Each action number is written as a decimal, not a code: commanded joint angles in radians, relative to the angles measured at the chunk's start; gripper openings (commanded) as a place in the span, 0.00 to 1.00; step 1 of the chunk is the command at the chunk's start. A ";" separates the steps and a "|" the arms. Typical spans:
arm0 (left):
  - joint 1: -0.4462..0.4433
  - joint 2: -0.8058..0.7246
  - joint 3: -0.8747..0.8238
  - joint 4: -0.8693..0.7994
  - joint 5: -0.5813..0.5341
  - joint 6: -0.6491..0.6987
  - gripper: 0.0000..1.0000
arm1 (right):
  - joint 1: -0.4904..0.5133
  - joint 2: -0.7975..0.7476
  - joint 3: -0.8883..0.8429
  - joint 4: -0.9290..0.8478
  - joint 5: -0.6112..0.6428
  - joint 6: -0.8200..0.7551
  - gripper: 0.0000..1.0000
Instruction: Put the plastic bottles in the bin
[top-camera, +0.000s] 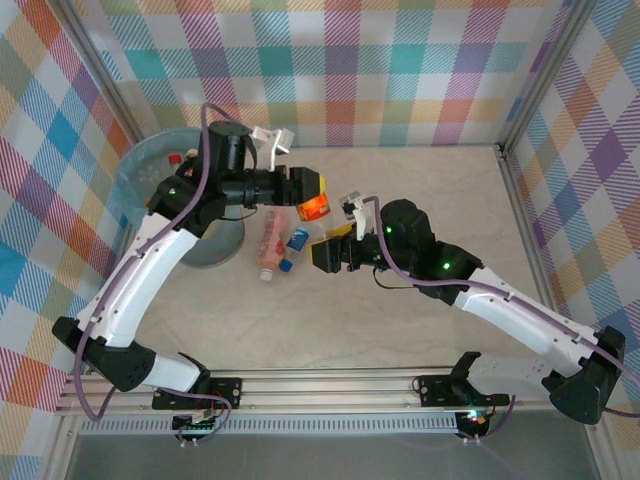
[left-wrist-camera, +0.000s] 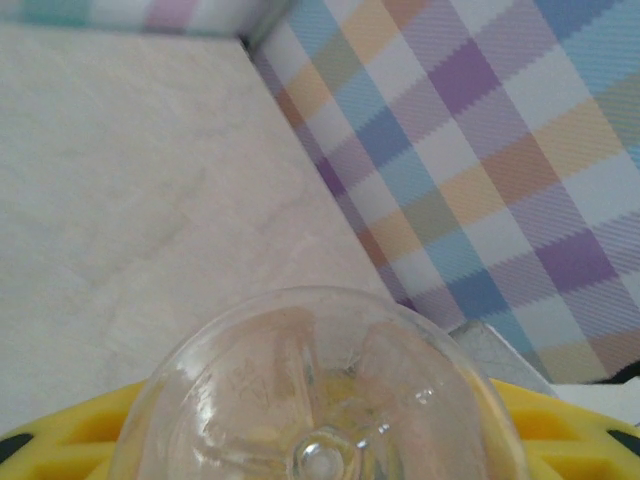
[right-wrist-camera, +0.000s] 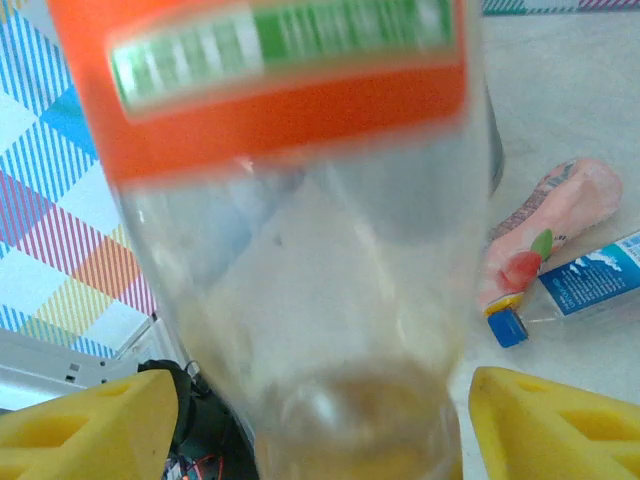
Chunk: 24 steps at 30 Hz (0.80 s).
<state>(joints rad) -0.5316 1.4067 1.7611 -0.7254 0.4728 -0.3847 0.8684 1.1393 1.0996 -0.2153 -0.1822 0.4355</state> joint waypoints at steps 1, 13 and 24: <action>0.072 -0.062 0.129 -0.074 -0.179 0.045 0.41 | 0.006 -0.018 0.044 -0.020 0.039 -0.017 0.77; 0.624 0.150 0.405 -0.205 -0.283 0.111 0.36 | 0.007 0.012 0.088 -0.030 0.018 -0.037 0.71; 0.699 0.446 0.546 -0.369 -0.128 0.175 0.48 | 0.012 0.036 0.078 -0.029 0.002 -0.031 0.71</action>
<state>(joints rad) 0.1608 1.8656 2.2620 -1.0260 0.2768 -0.2466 0.8722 1.1709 1.1797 -0.2550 -0.1692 0.4236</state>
